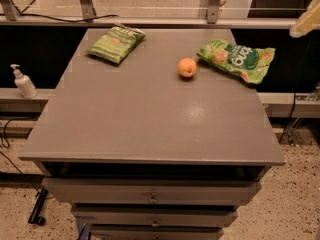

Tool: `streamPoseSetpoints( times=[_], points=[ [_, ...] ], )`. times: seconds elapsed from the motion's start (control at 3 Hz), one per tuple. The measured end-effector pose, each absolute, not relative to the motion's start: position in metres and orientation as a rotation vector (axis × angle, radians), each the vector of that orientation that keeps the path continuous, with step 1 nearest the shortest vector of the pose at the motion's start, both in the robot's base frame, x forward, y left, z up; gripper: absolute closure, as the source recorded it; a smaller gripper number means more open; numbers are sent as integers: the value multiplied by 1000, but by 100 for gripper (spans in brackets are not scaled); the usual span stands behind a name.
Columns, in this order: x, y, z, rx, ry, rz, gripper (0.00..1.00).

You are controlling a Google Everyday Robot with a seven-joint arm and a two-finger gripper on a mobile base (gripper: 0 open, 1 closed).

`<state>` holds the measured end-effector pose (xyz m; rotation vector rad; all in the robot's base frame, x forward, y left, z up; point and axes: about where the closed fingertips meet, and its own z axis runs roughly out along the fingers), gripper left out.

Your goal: Move orange near green rice chip bag

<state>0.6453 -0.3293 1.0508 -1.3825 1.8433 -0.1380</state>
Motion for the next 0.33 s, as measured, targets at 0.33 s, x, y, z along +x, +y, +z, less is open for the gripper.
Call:
streamPoseSetpoints(
  times=[0.33],
  points=[
    [646, -329, 1050, -1383, 1844, -137, 0]
  ],
)
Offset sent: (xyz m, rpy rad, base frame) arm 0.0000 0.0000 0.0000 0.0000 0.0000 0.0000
